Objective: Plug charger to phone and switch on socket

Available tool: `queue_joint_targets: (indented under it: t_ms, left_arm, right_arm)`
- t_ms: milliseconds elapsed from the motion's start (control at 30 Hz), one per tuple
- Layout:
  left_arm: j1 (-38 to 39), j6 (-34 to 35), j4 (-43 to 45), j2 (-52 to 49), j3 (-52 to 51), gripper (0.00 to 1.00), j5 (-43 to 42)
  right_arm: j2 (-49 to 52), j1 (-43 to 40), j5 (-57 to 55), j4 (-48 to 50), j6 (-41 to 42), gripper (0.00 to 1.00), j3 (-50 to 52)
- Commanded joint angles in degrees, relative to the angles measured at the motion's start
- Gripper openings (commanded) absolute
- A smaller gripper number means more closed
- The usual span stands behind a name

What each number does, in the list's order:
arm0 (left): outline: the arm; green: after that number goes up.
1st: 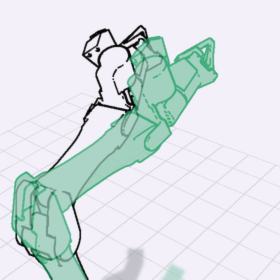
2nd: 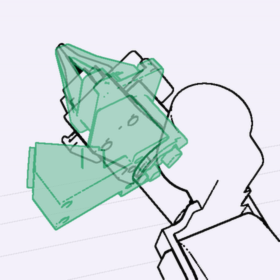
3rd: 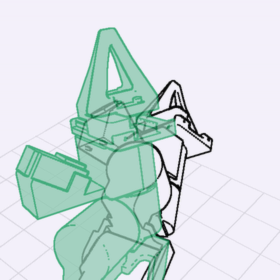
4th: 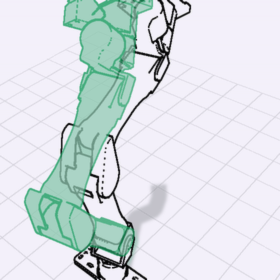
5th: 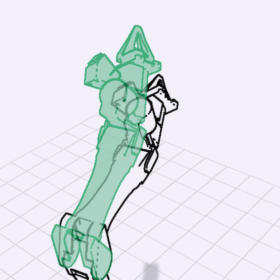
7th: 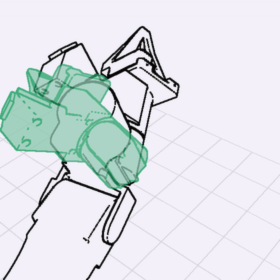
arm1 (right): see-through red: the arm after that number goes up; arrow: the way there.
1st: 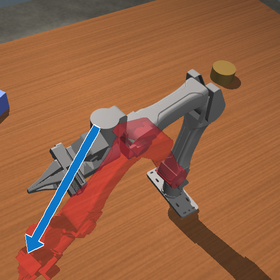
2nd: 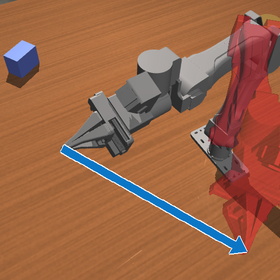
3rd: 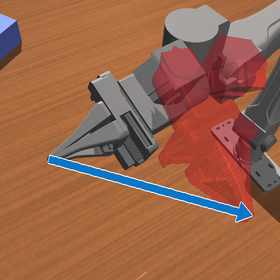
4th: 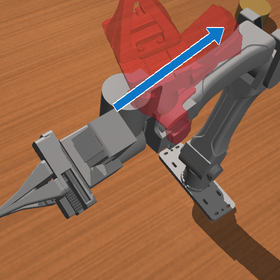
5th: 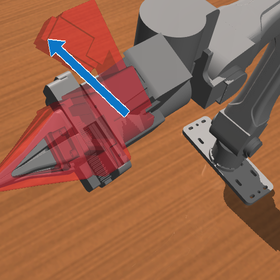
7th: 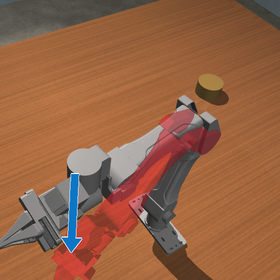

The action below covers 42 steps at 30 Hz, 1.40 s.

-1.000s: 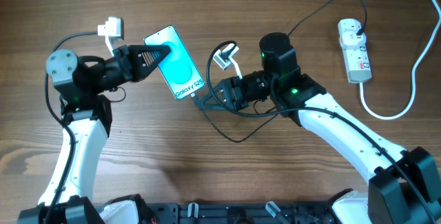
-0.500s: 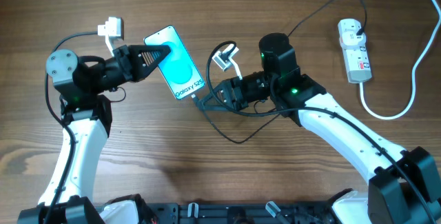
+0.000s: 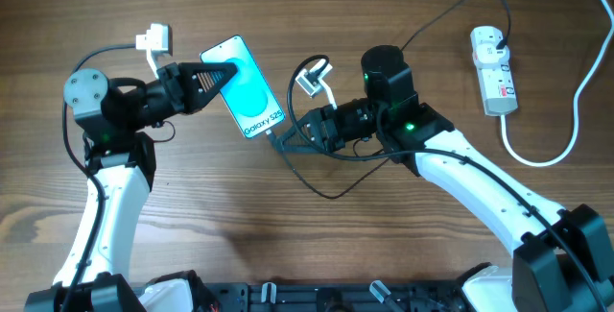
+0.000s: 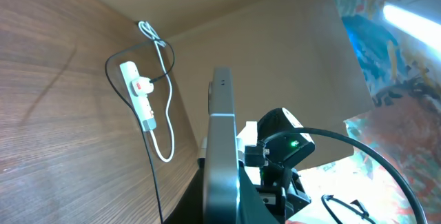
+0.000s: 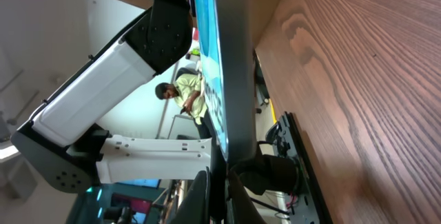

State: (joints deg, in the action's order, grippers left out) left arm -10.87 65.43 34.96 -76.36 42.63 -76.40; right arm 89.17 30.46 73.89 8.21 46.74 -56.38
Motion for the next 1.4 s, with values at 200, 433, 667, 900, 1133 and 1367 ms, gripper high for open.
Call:
queue_joint_targets:
  t_ms: [200,433,667,900,1133,1367]
  left_arm:
    - [0.26,-0.66,0.48,0.22,0.33,0.04,-0.55]
    - [0.26,-0.66,0.46,0.22,0.33,0.04,-1.60]
    - [0.28,-1.97,0.44,0.22,0.33,0.04,-5.25]
    - [0.26,-2.05,0.44,0.22,0.33,0.04,-8.24]
    - [0.22,-2.58,0.48,0.22,0.33,0.04,-5.38]
    - [0.11,-6.88,0.44,0.22,0.33,0.04,-0.17]
  right_arm:
    - [0.66,0.24,-2.29,0.35,1.64,0.04,-0.22]
    - [0.68,0.24,-3.58,3.76,3.19,0.04,-0.22]
    - [1.62,0.24,-7.08,5.09,1.57,0.04,-0.22]
    - [1.60,0.24,-8.44,9.86,1.68,0.04,-0.22]
    - [1.60,0.24,-5.31,-1.09,-4.24,0.25,-0.22]
    - [1.60,0.24,2.89,-2.56,-4.68,0.35,-0.22]
